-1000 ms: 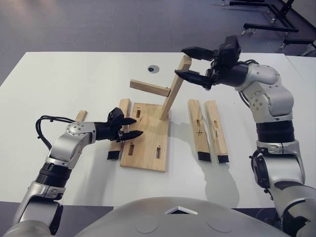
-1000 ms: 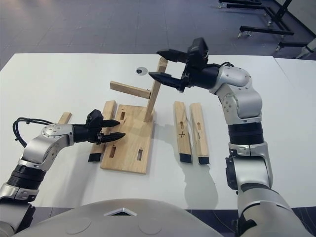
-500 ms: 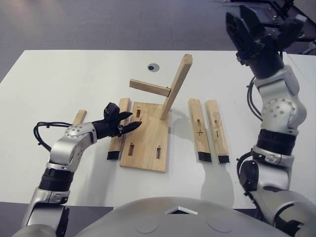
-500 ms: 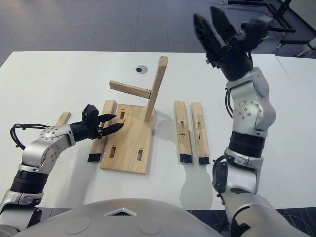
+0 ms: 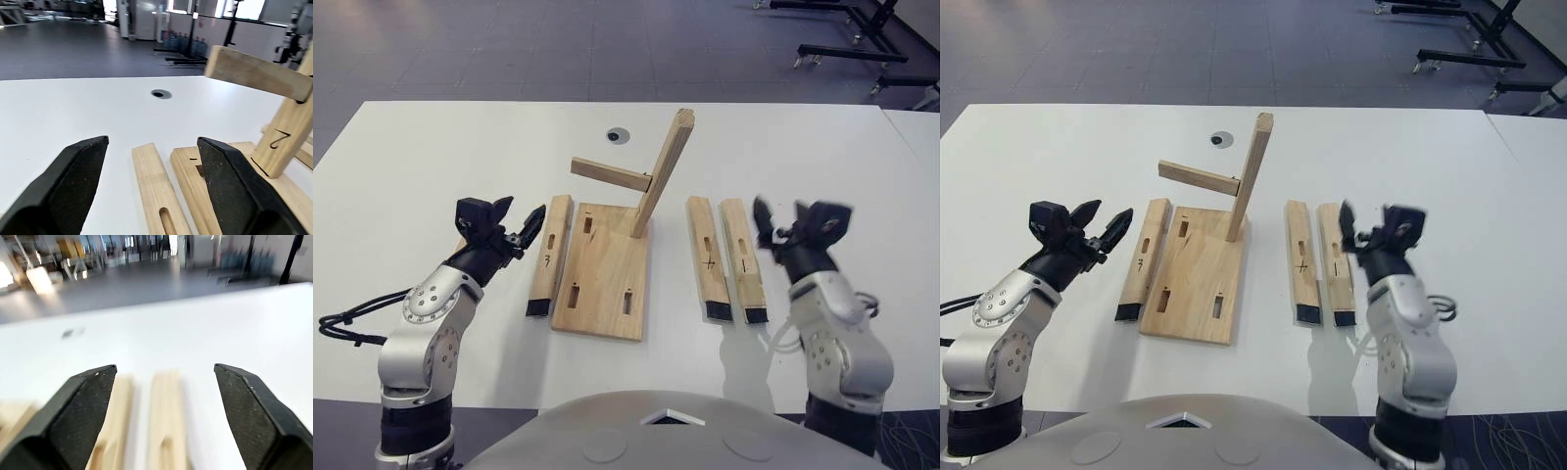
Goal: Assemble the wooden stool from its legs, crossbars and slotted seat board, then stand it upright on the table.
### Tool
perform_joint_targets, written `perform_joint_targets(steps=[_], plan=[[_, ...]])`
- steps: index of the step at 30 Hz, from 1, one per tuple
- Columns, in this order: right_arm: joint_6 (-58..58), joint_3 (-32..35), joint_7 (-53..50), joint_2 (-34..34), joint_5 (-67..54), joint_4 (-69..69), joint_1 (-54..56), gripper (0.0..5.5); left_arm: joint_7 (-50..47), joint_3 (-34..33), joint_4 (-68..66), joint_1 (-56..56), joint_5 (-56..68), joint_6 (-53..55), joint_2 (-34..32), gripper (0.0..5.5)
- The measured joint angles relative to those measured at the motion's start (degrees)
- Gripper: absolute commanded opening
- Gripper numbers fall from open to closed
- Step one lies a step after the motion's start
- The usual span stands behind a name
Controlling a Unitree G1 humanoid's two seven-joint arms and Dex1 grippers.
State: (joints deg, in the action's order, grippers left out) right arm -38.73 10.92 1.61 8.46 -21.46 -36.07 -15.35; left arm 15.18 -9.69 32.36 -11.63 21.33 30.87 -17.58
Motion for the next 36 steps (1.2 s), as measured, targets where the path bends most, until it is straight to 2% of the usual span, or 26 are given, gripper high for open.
perform_joint_targets(steps=[5, 12, 24, 31, 36], plan=[[-6.3, -0.6, 1.3, 3.5, -0.4, -1.0, -1.5, 3.66, -9.5, -0.8, -1.4, 0.5, -8.3, -6.9, 4.5, 3.32], [-14.4, -1.1, 2.9, 9.4, 0.5, -0.8, -0.1, 3.66, -13.6, 2.4, -1.1, 1.1, -12.0, -8.9, 8.3, 3.32], [-28.1, -0.2, 3.8, 10.9, 0.0, 0.6, 3.9, 3.66, -15.4, 2.4, -1.0, 0.9, -13.2, -8.7, 10.4, 3.32], [-30.3, -4.2, 4.7, 15.2, 2.2, 0.9, 4.8, 3.66, -15.4, 2.6, -0.4, 0.9, -13.2, -8.0, 10.5, 3.32], [-27.8, -3.6, 6.1, 14.4, 2.3, 3.2, 4.1, 2.82, -15.2, 3.1, 0.0, 1.0, -13.2, -7.2, 10.4, 3.32]])
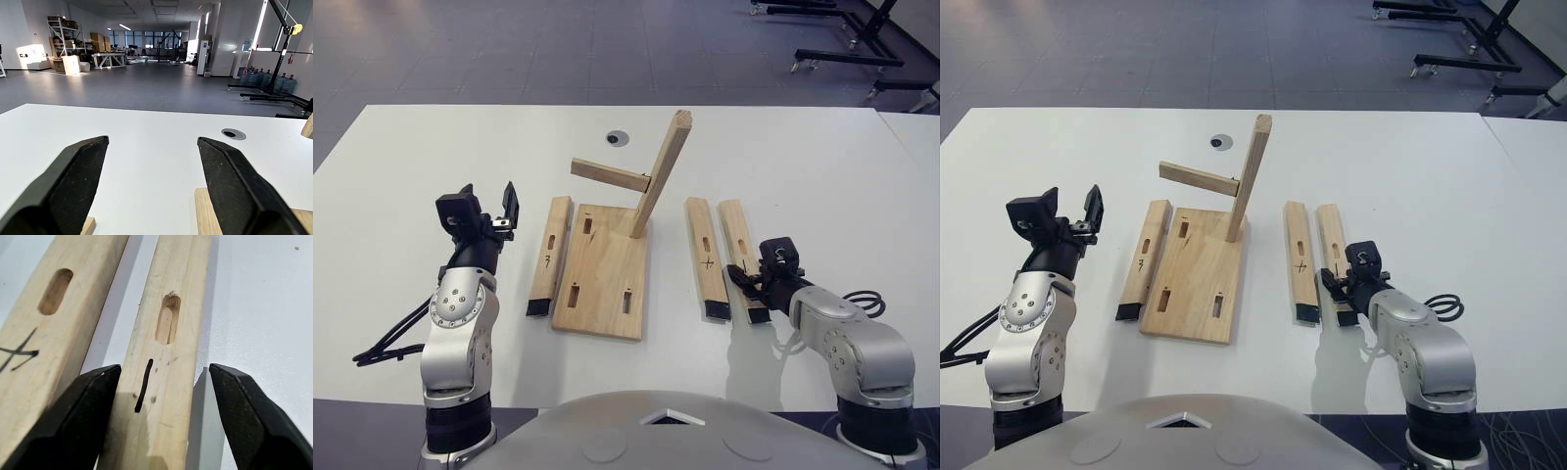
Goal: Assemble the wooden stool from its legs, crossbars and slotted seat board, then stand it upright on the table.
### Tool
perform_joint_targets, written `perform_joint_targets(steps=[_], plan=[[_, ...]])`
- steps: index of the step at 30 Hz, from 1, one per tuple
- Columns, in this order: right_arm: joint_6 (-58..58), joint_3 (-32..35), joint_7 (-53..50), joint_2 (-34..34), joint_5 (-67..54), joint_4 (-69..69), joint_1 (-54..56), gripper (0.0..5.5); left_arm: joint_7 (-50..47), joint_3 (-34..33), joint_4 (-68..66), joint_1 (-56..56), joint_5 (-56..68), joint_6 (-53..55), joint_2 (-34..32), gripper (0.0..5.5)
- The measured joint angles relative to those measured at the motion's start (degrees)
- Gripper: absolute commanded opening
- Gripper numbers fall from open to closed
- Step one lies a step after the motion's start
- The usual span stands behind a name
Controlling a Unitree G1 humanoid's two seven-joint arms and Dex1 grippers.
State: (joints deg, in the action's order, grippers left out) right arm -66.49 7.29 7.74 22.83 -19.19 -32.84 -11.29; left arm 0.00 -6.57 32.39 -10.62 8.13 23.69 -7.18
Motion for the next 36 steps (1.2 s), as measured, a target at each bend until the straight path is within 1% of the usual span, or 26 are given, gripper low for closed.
perform_joint_targets(steps=[3, 5, 9, 13, 14, 15, 17, 21, 23, 25, 27, 28, 29, 31, 33, 36], plan=[[1.1, 1.3, 1.3, -1.0, -1.0, 2.0, 0.4, 2.26, 1.0, 0.7, 0.0, 0.1, 0.2, 0.0, 0.0, 3.32], [1.8, 1.5, 1.9, -1.0, -1.0, 3.0, 0.7, 2.05, 1.8, 1.4, 0.0, 0.4, 0.5, 0.0, 0.1, 3.32], [2.4, 1.3, 2.5, -0.4, -0.9, 3.8, 1.2, 2.04, 2.4, 1.4, -0.2, 2.3, 1.5, 0.0, 0.1, 3.32], [7.3, -2.2, 4.0, 1.8, 1.6, 6.0, 3.2, 2.04, 3.4, 1.1, -2.1, 3.8, 2.2, -0.3, 0.1, 3.32], [8.9, -3.0, 4.5, 2.0, 2.5, 6.9, 3.9, 2.04, 3.5, 0.1, -2.4, 4.6, 4.3, -0.2, 0.8, 3.32], [11.5, -3.9, 5.1, 2.2, 3.4, 9.0, 5.7, 2.04, 3.4, -2.3, -2.7, 6.4, 9.4, 0.8, 3.1, 3.32], [20.2, -5.9, 6.2, 4.4, 7.7, 12.8, 11.2, 2.04, 3.7, -5.4, -3.1, 9.6, 17.0, 2.7, 5.0, 3.32], [39.9, -5.6, 12.2, 6.2, 9.4, 19.1, 23.9, 2.04, 6.8, -6.5, -2.9, 13.8, 25.1, 6.0, 3.7, 3.32], [47.4, -2.4, 13.5, 6.5, 8.9, 23.8, 30.2, 2.04, 9.5, -7.2, -2.0, 16.6, 29.9, 7.3, 1.6, 3.32], [50.7, 0.6, 15.4, 6.1, 5.3, 24.5, 34.0, 2.03, 12.7, -7.8, -1.8, 18.8, 35.3, 8.9, -0.4, 3.32], [50.2, 2.5, 18.7, 4.9, -2.6, 21.6, 36.9, 2.03, 15.5, -8.2, -1.7, 20.1, 39.7, 10.4, -2.6, 3.32], [49.1, 3.0, 21.6, 4.1, -8.8, 17.6, 38.4, 2.03, 17.0, -8.6, -1.5, 20.6, 42.0, 11.2, -3.9, 3.52], [46.8, 2.9, 24.7, 4.1, -15.1, 13.3, 39.5, 2.03, 18.7, -8.9, -1.3, 20.7, 44.7, 12.3, -5.8, 3.57], [43.1, 1.4, 28.7, 5.1, -21.9, 7.3, 41.6, 2.03, 21.6, -9.0, -0.3, 21.5, 49.2, 13.8, -8.7, 3.61], [39.0, 0.6, 30.7, 5.5, -28.8, 5.1, 42.4, 2.03, 25.0, -8.9, 2.6, 22.6, 55.2, 14.7, -11.0, 3.61], [38.0, -2.4, 33.4, 3.7, -30.3, 7.9, 42.5, 2.03, 27.9, -7.8, 3.1, 23.9, 58.8, 15.6, -13.8, 3.61]])
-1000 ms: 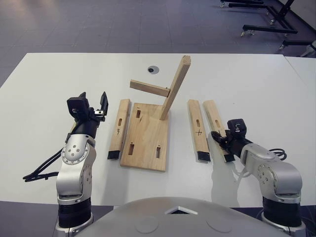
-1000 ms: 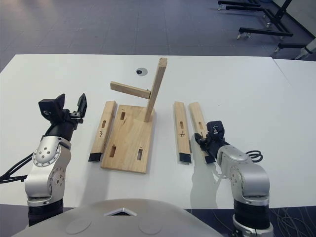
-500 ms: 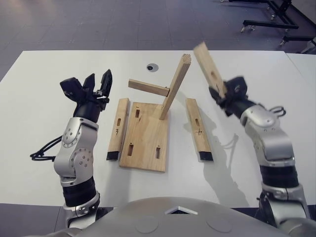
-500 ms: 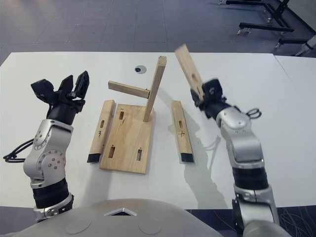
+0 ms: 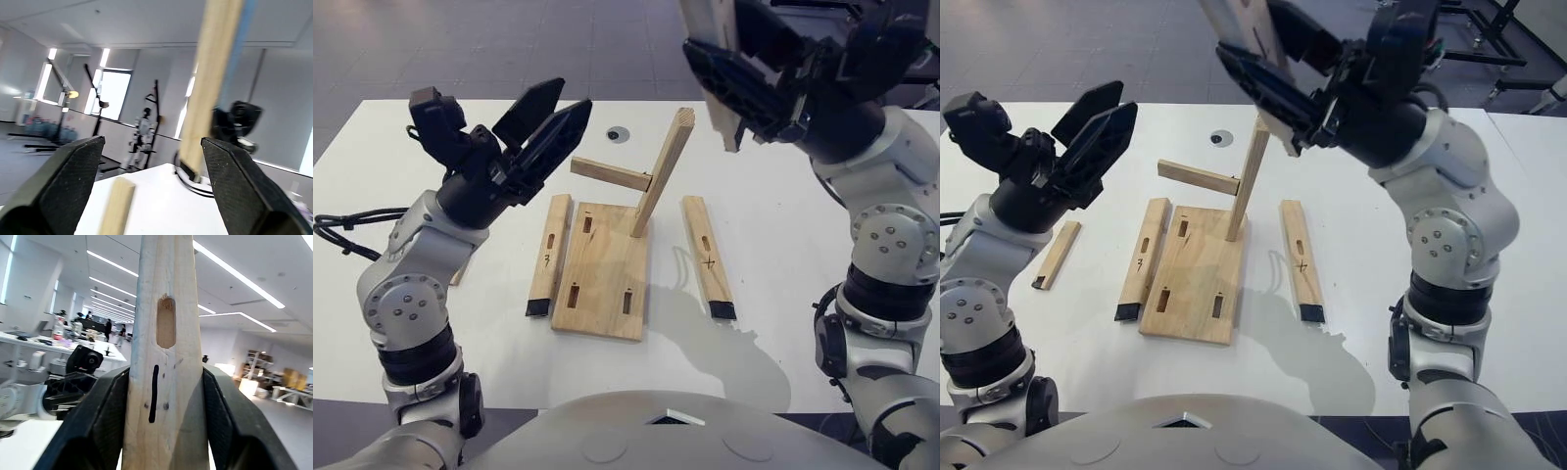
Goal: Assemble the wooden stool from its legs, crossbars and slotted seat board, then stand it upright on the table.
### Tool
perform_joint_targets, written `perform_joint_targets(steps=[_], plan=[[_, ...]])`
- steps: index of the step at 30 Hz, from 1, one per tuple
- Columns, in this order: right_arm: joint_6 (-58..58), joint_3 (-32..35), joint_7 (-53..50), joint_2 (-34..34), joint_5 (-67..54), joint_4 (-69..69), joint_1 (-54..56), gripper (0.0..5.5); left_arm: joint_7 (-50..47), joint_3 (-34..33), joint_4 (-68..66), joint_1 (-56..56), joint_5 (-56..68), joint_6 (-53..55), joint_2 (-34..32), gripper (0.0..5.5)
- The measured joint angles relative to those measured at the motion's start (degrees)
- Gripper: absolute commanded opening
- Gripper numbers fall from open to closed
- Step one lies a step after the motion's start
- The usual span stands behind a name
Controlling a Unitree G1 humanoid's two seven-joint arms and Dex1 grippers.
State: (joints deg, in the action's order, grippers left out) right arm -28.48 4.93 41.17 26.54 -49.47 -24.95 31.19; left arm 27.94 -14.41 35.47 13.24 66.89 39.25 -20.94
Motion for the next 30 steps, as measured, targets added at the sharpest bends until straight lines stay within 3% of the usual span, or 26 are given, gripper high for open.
perform_joint_targets(steps=[5, 15, 30], plan=[[0.2, -4.9, 4.9, -2.3, 1.8, 5.8, 0.5, 2.03, 3.6, 1.1, -0.5, 4.3, 5.7, 0.9, -3.3, 3.61], [-1.5, -7.6, 12.8, -2.0, 1.4, 5.9, -1.4, 2.03, 1.6, 7.9, -4.2, 6.6, 0.0, 0.9, -4.0, 3.61], [-7.2, -5.5, 13.0, -0.4, -3.5, 3.1, -6.5, 2.03, 3.4, 3.7, -3.6, 7.7, 10.7, -0.8, -3.7, 3.61]])
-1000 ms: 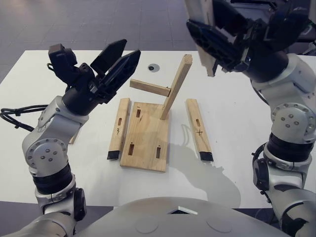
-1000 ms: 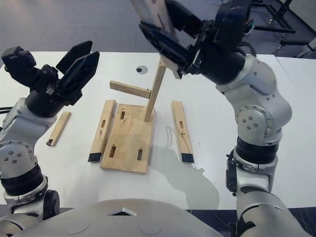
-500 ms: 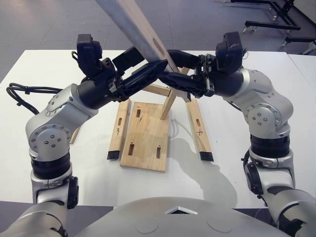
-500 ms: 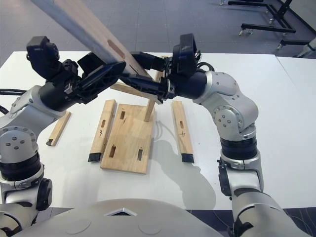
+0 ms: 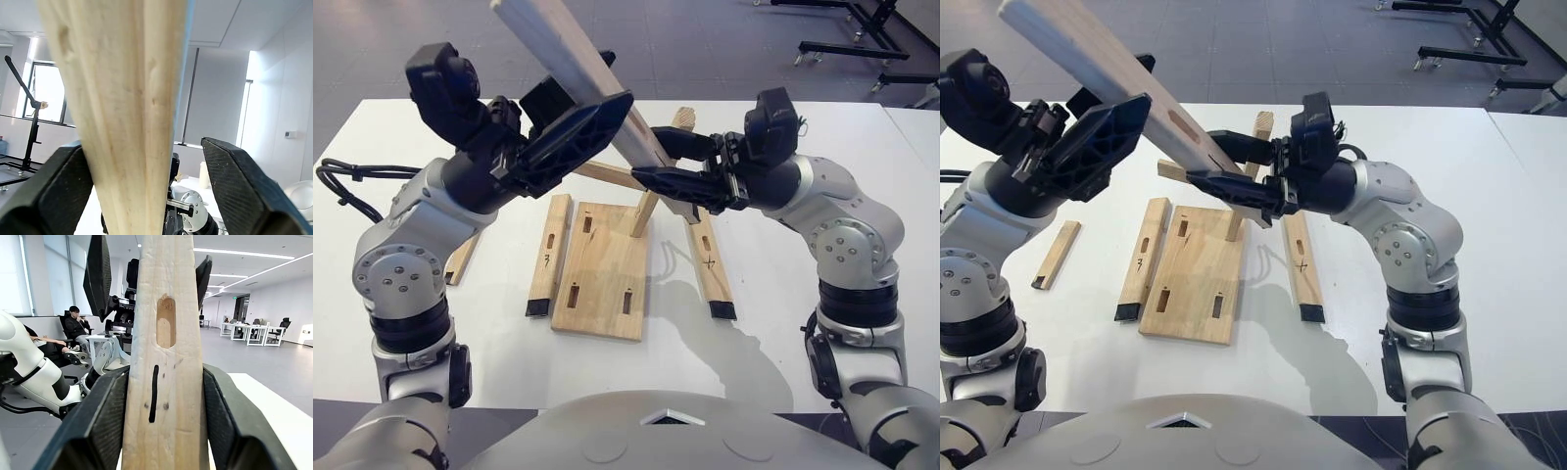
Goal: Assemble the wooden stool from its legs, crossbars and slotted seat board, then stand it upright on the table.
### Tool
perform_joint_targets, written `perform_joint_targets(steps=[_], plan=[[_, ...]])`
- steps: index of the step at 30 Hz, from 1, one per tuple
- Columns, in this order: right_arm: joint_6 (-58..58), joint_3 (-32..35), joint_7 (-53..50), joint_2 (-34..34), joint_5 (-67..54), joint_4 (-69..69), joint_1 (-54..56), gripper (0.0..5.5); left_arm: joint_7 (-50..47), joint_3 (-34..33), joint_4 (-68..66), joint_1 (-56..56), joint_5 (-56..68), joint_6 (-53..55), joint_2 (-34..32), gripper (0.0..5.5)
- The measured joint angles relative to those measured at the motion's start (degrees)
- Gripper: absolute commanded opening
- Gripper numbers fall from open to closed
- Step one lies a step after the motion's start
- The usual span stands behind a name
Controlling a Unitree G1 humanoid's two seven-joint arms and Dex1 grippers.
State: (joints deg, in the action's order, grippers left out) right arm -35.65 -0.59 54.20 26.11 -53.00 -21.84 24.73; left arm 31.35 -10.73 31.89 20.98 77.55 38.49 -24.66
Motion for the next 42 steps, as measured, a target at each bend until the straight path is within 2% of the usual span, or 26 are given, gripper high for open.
perform_joint_targets(steps=[3, 13, 27, 33, 42], plan=[[-0.6, 0.0, 0.2, 0.1, 0.0, -0.2, -1.4, 2.03, 0.0, -0.9, -0.8, 0.0, 1.7, 0.2, -1.2, 3.61], [-0.4, -1.3, 3.1, 0.3, 0.2, -0.5, -1.7, 2.02, -0.7, -0.5, -1.3, -1.3, 7.8, 2.4, -2.3, 2.25], [-1.7, -1.6, 1.8, 0.5, 0.6, -1.5, -2.0, 2.02, -0.9, -0.2, -1.4, -2.0, 7.1, 1.7, -3.9, 2.19], [-5.9, -1.7, -1.5, 2.2, -1.0, -3.4, -2.4, 3.22, 0.4, -1.7, -1.8, -2.9, 4.3, 0.2, -3.9, 2.08], [-7.6, -4.4, 1.4, 5.4, 0.0, -5.0, -8.0, 4.85, 8.6, -5.9, -11.6, -2.9, -3.1, -1.8, -6.2, 2.04]])
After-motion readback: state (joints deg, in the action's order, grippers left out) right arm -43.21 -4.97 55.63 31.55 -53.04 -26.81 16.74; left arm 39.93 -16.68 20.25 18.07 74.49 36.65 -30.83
